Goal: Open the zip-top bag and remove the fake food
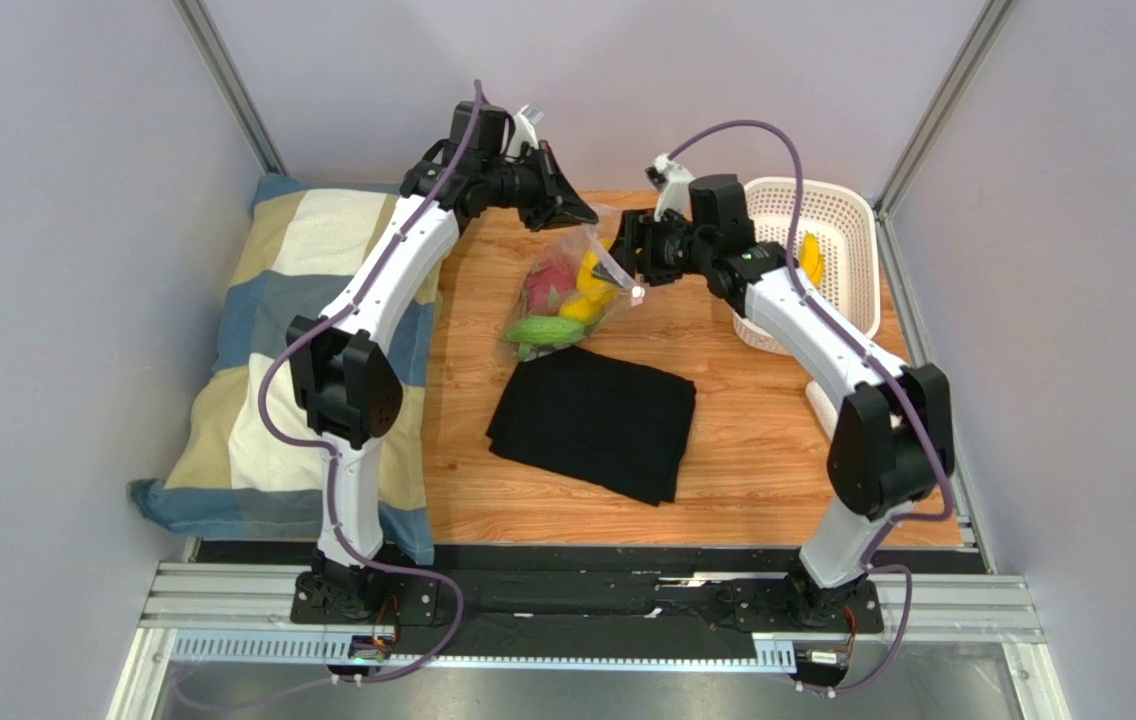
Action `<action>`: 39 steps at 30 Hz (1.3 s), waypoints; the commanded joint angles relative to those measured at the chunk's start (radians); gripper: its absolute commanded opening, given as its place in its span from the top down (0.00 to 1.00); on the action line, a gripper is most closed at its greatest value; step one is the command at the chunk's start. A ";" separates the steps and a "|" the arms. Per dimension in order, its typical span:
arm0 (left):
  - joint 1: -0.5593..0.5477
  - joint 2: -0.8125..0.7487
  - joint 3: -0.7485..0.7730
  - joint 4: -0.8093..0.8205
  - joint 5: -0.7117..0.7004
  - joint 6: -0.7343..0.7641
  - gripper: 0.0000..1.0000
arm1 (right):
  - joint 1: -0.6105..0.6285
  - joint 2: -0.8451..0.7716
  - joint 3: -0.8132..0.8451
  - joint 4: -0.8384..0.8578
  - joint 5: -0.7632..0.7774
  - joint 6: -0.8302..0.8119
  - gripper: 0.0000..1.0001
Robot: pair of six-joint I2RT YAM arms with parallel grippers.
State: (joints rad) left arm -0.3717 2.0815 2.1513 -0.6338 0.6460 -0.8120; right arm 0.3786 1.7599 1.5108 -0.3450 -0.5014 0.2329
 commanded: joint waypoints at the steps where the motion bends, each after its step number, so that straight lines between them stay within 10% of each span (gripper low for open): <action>1: 0.017 -0.061 0.010 0.029 -0.019 0.014 1.00 | -0.004 -0.155 -0.081 0.222 0.260 0.170 1.00; 15: 0.025 -0.001 0.117 0.058 -0.035 -0.033 1.00 | -0.116 -0.074 0.177 -0.098 0.305 0.431 1.00; 25: 0.033 0.121 0.229 0.255 -0.017 -0.216 1.00 | -0.493 0.071 0.204 -0.358 0.416 0.479 0.99; 31: 0.034 0.163 0.225 0.378 -0.012 -0.289 1.00 | -0.601 0.191 0.281 -0.413 0.354 0.444 0.76; 35: 0.036 0.183 0.226 0.493 -0.008 -0.314 1.00 | -0.629 0.222 0.305 -0.434 0.368 0.421 0.35; 39: 0.036 0.209 0.246 0.580 -0.014 -0.358 1.00 | -0.629 0.251 0.359 -0.506 0.371 0.408 0.18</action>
State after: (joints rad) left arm -0.3401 2.2768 2.3333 -0.2333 0.6220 -1.1072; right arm -0.2504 2.0083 1.7866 -0.8036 -0.1307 0.6704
